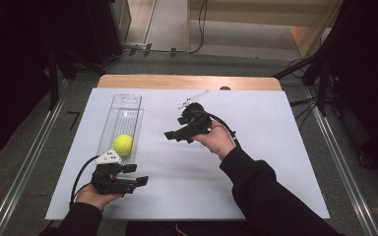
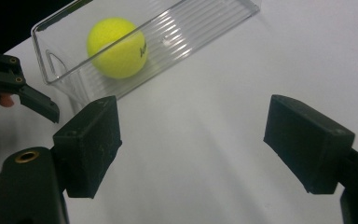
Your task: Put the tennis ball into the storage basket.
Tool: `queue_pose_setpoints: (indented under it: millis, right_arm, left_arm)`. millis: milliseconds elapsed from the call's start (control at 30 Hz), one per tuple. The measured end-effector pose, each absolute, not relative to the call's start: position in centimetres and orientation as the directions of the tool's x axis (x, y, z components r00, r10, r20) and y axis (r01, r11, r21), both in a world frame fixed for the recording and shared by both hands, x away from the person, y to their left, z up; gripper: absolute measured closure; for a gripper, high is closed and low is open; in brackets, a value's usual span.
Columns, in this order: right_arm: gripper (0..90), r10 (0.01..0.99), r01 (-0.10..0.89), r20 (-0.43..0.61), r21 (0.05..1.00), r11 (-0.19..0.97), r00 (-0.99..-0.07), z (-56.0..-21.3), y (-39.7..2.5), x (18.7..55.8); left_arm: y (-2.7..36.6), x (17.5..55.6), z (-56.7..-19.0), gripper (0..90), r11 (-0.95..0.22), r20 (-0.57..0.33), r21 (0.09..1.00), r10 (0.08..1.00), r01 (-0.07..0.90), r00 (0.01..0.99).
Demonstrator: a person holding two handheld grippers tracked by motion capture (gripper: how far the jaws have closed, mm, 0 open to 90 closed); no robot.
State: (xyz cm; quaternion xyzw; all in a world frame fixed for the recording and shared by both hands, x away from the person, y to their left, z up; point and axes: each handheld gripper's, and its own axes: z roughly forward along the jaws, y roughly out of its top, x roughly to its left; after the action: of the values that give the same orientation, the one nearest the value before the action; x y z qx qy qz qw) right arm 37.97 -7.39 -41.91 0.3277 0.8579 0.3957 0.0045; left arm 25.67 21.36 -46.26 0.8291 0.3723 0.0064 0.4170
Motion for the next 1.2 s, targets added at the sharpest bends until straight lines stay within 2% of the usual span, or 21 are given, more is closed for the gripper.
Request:
queue_pose_setpoints:
  millis: [1200]
  right_arm:
    - [17.5, 0.597, 0.582, 0.252, 0.672, 0.458, -0.762, -43.9, -13.9, 35.0]
  left_arm:
    - [21.3, 25.6, -46.3, 30.0, -0.381, -0.299, 0.693, 0.621, 0.613, 0.724]
